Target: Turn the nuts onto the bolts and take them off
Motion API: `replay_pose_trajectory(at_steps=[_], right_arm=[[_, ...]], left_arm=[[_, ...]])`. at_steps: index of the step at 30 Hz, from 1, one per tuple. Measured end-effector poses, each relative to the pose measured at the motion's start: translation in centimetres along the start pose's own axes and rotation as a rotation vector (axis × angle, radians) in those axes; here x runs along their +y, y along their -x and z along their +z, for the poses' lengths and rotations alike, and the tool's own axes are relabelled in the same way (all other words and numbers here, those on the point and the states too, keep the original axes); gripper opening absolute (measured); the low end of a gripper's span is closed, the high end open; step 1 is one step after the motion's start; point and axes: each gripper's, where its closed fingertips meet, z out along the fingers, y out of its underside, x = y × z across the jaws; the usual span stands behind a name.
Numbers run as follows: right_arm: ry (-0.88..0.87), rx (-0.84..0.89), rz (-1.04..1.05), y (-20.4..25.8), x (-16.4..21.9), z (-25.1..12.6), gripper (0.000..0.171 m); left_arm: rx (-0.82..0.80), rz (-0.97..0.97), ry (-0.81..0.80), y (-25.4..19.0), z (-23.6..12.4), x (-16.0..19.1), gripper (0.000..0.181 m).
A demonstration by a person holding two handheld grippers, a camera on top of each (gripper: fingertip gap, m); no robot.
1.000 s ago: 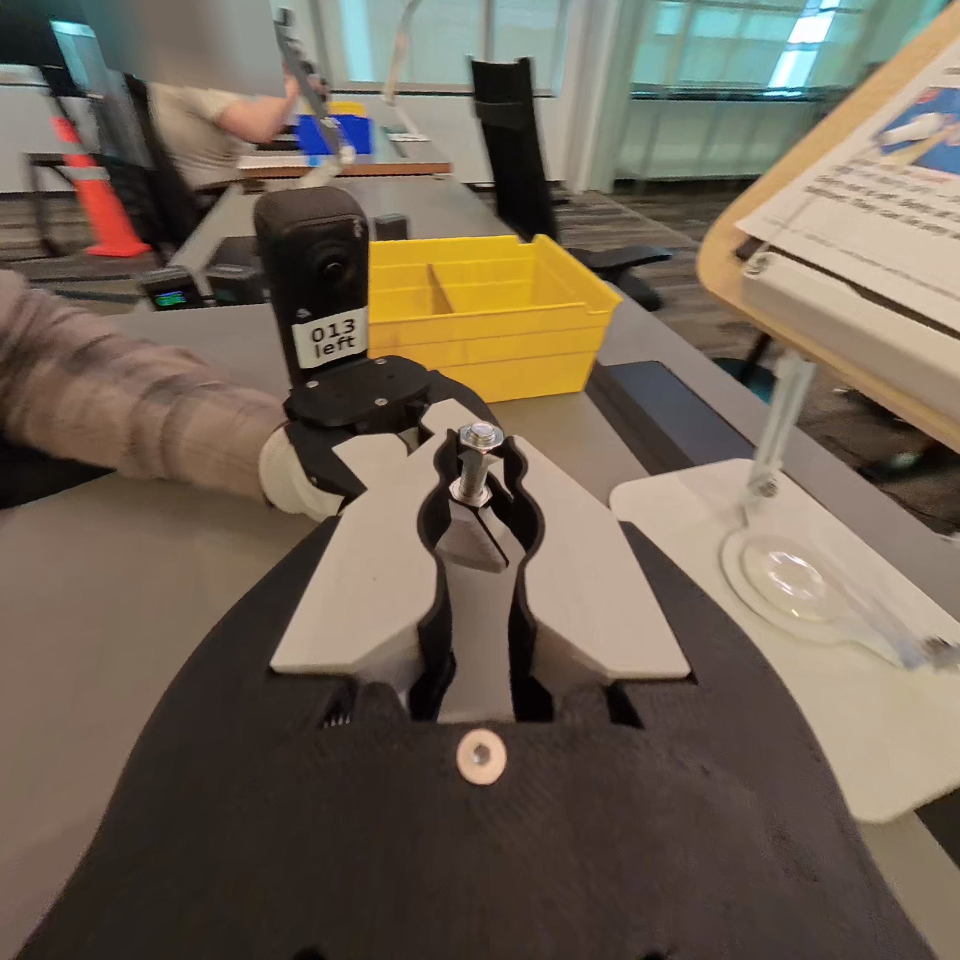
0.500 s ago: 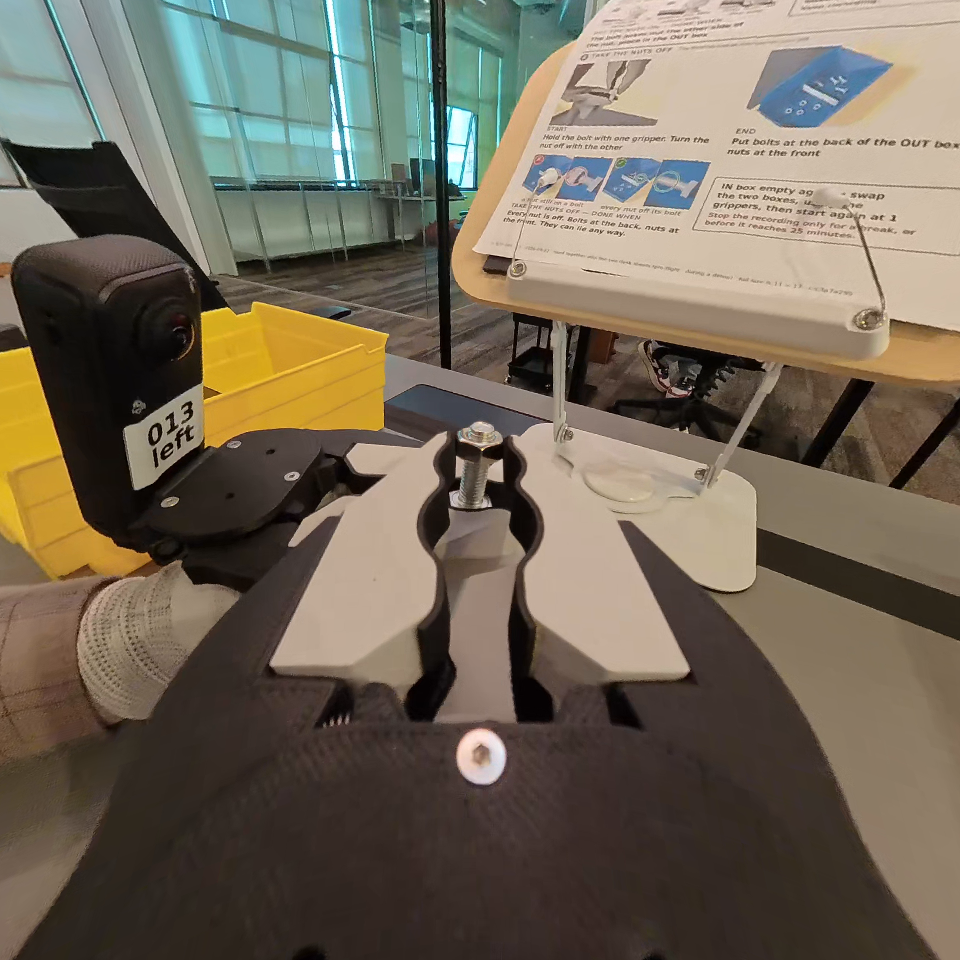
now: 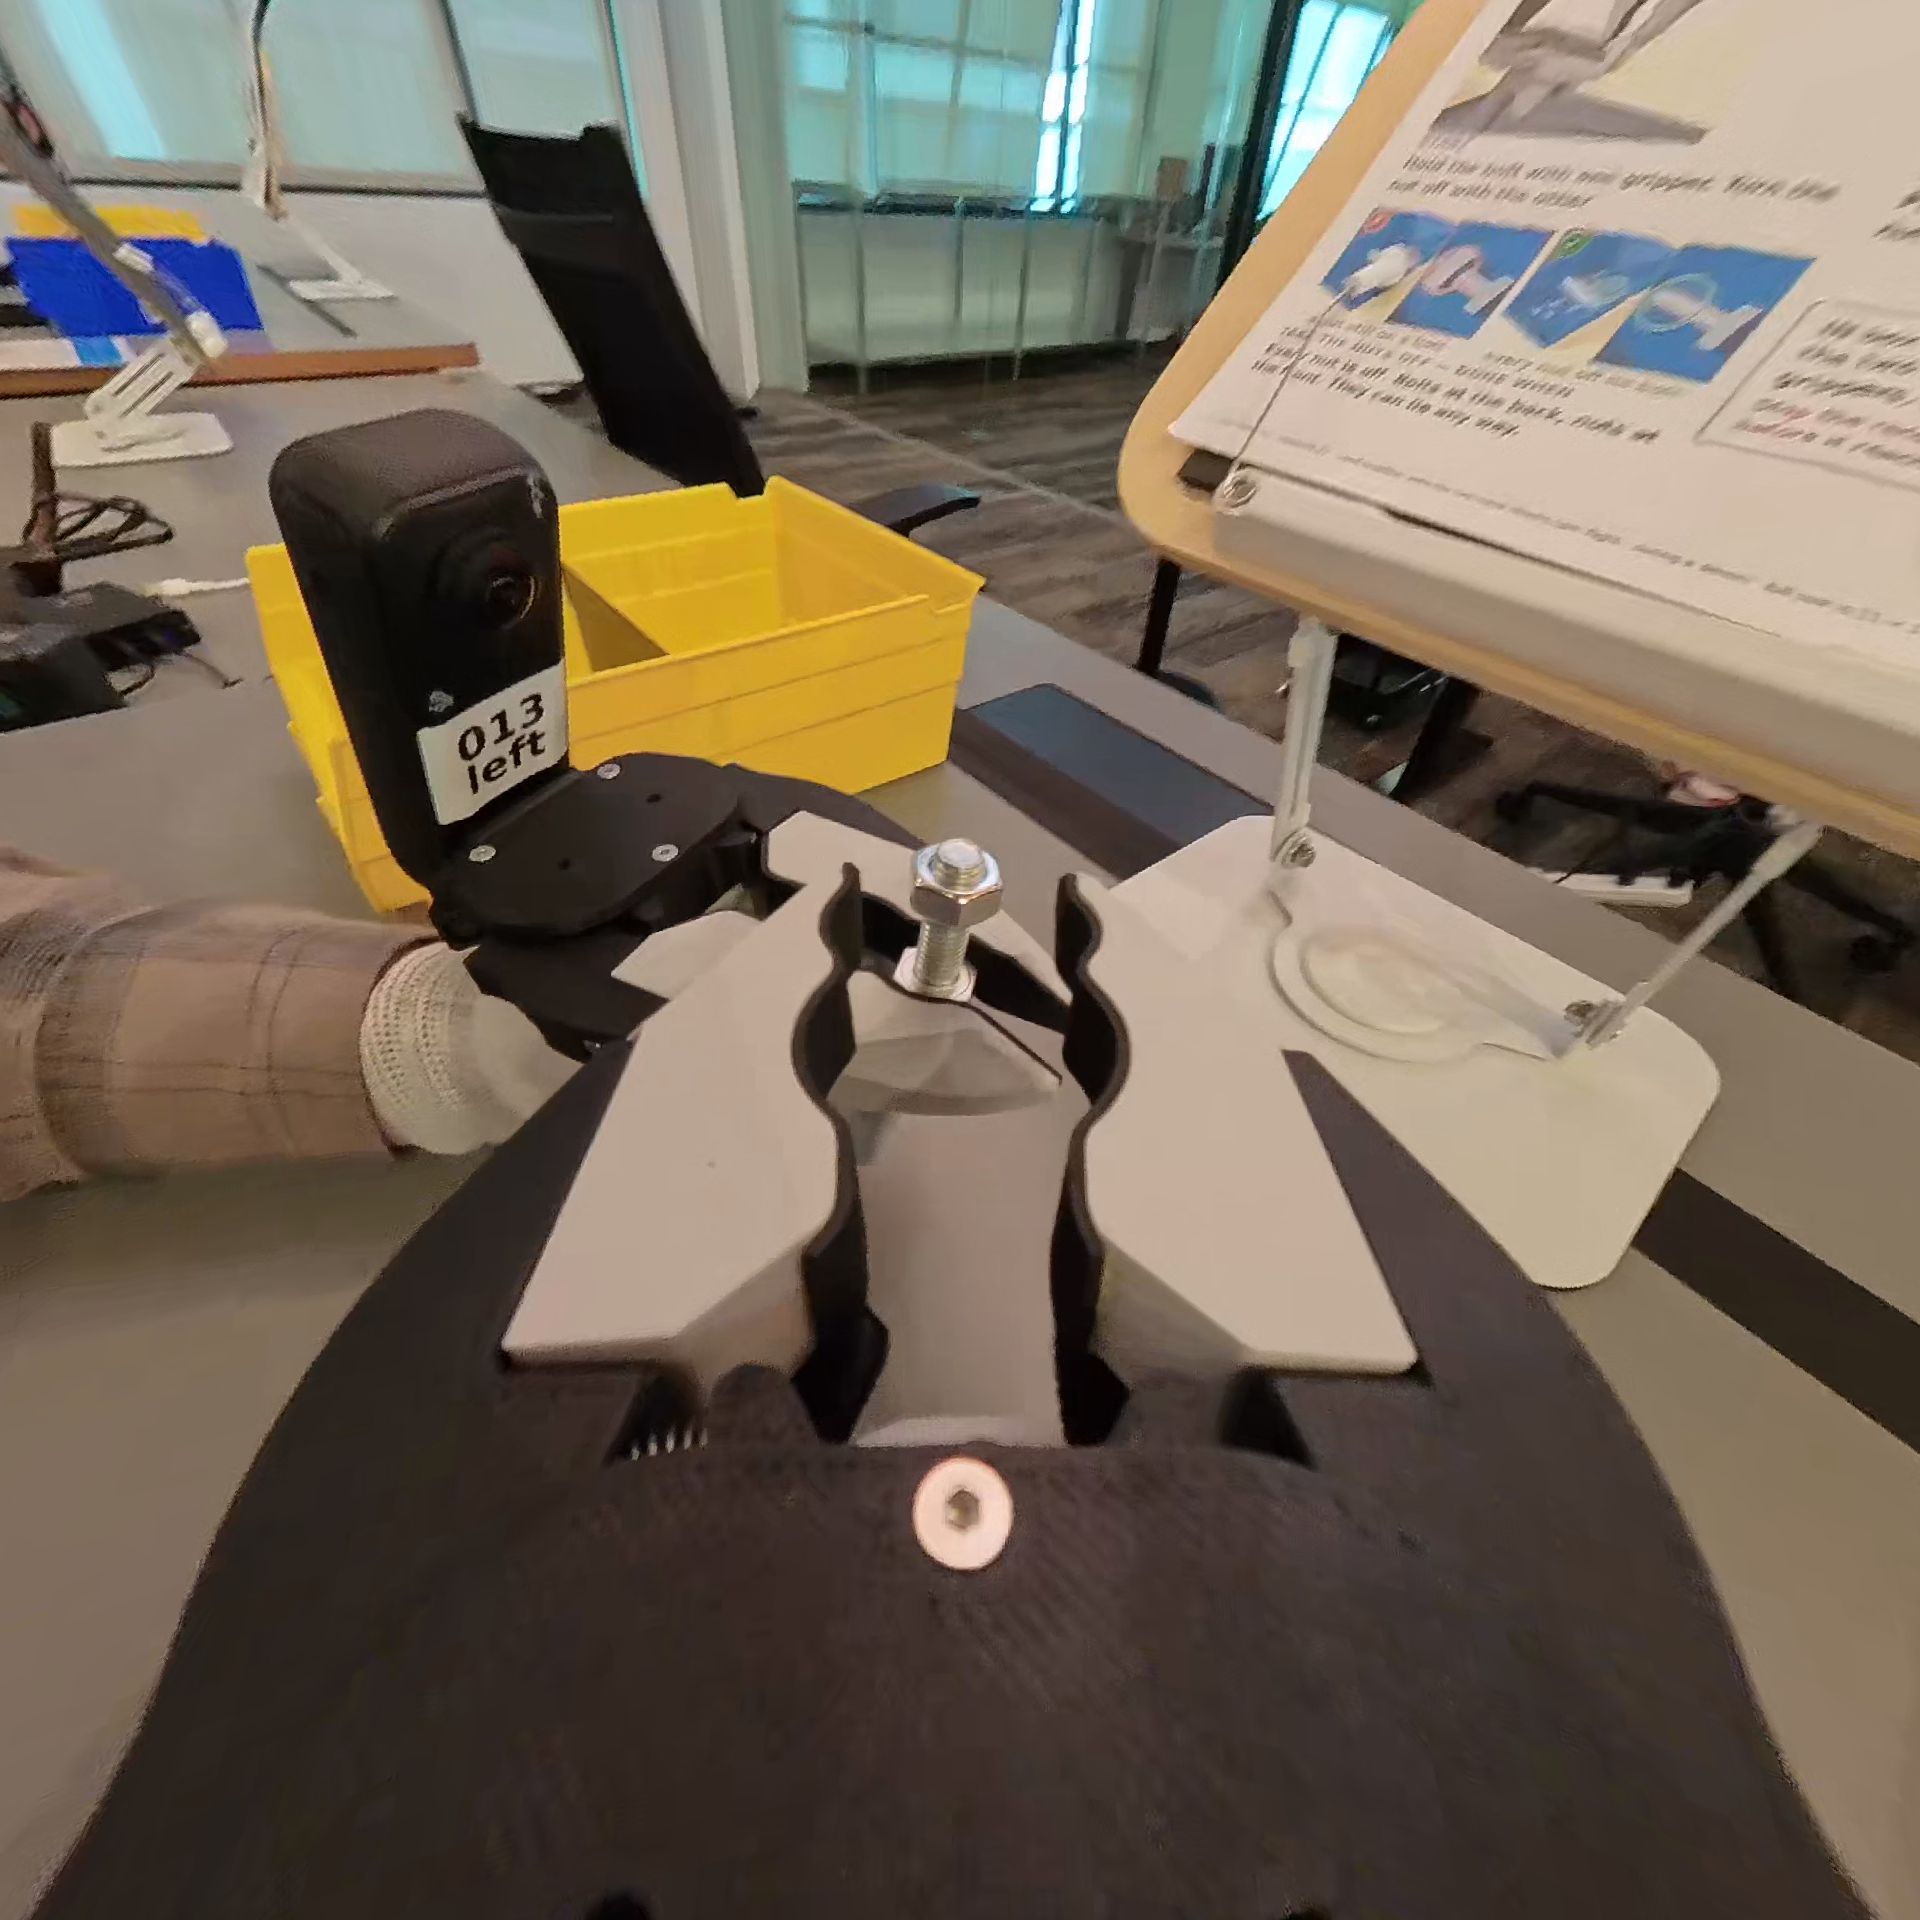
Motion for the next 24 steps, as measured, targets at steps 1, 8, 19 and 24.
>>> replay_pose_trajectory(at_steps=[1,8,19,24], right_arm=[[0.019,-0.012,0.008,0.0,0.2,0.2,0.03],[0.0,0.003,0.026,0.1,0.4,0.8,0.015],[-0.101,0.065,0.023,-1.4,-2.1,-0.8,0.015],[-0.14,0.183,-0.02,-6.5,-6.3,-5.7,0.016]], left_arm=[[0.0,0.003,0.0,0.0,0.0,0.0,0.014],[0.0,-0.006,-0.003,0.1,0.0,0.0,0.014],[-0.053,-0.009,-0.046,0.6,0.1,-0.6,0.059],[-0.053,0.011,-0.029,0.7,-0.1,-0.4,0.001]])
